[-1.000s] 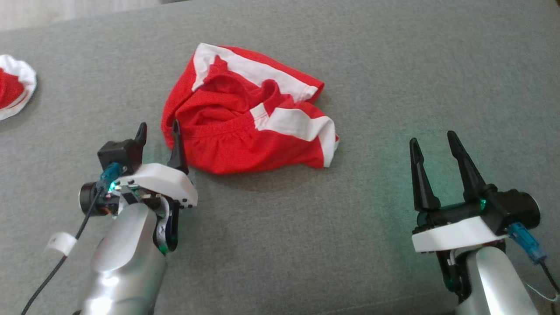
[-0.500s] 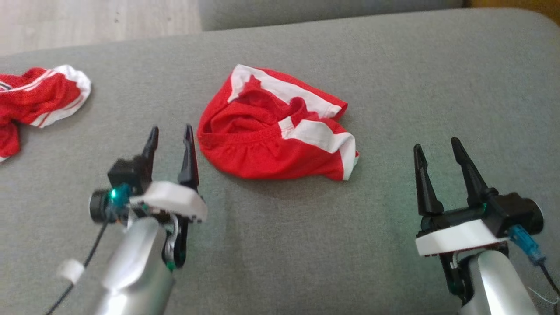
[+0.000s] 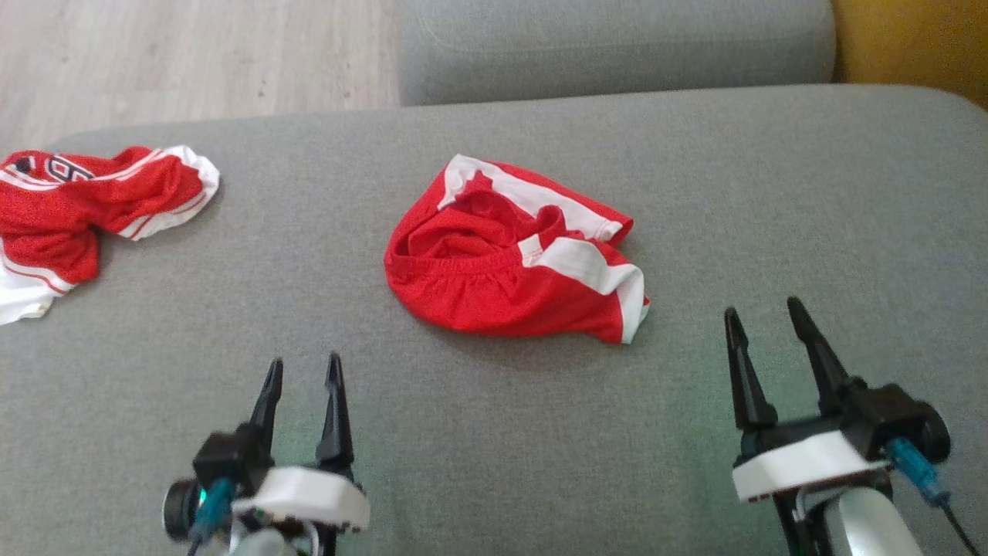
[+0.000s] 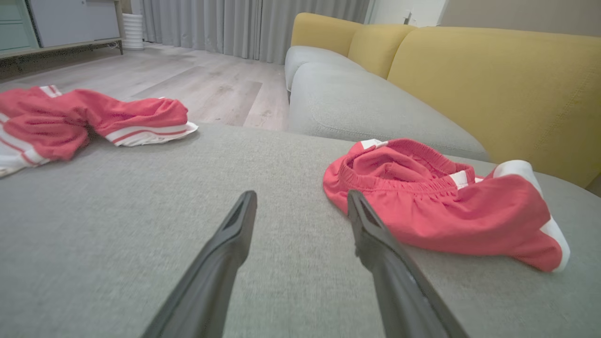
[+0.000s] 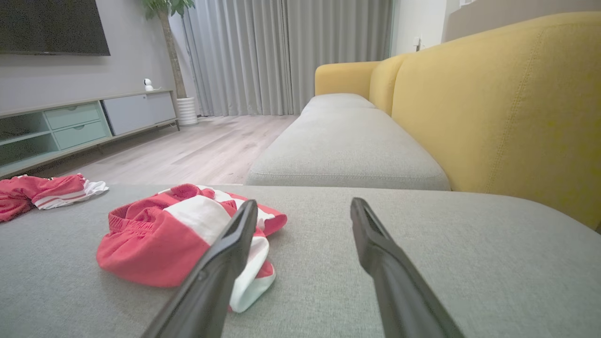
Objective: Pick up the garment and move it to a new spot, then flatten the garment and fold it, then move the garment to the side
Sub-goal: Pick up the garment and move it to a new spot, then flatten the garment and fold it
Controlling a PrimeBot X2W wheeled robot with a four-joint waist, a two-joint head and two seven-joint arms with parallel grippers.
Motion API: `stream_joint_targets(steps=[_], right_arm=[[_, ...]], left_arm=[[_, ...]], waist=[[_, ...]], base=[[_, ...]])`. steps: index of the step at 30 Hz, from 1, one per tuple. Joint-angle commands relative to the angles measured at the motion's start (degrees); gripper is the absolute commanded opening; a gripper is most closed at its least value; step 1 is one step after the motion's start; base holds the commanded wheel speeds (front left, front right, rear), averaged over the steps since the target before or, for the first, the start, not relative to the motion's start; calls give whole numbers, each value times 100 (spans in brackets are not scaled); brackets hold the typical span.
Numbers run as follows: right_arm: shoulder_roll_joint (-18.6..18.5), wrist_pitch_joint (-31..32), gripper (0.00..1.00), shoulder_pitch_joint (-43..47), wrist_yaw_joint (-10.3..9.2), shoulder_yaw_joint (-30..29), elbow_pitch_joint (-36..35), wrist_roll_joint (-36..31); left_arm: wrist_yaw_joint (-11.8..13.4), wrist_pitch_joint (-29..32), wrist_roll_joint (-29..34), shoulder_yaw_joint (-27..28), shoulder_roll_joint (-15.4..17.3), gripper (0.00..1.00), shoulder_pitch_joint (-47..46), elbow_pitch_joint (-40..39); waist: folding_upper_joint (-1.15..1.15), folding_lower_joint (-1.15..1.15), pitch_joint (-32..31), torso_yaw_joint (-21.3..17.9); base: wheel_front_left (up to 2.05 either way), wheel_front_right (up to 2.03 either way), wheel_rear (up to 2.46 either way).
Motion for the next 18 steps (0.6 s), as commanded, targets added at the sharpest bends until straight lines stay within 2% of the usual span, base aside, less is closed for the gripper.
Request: stream_joint_targets(steps=[1, 8, 18], right_arm=[[-19, -62, 100, -49, -4, 148, -139, 1], [-19, -62, 100, 261, -4, 139, 0, 114], [-19, -62, 100, 374, -4, 178, 346, 254]], left_arm=[[57, -72, 47, 172, 116, 100, -102, -239], [259, -82, -4, 246, 142, 100, 506, -762], [357, 3, -46, 189, 160, 100, 777, -954]], waist=[[0, 1, -94, 50], [0, 1, -332, 188], [0, 1, -387, 279]], base=[[0, 0, 0], [0, 0, 0], [0, 0, 0]])
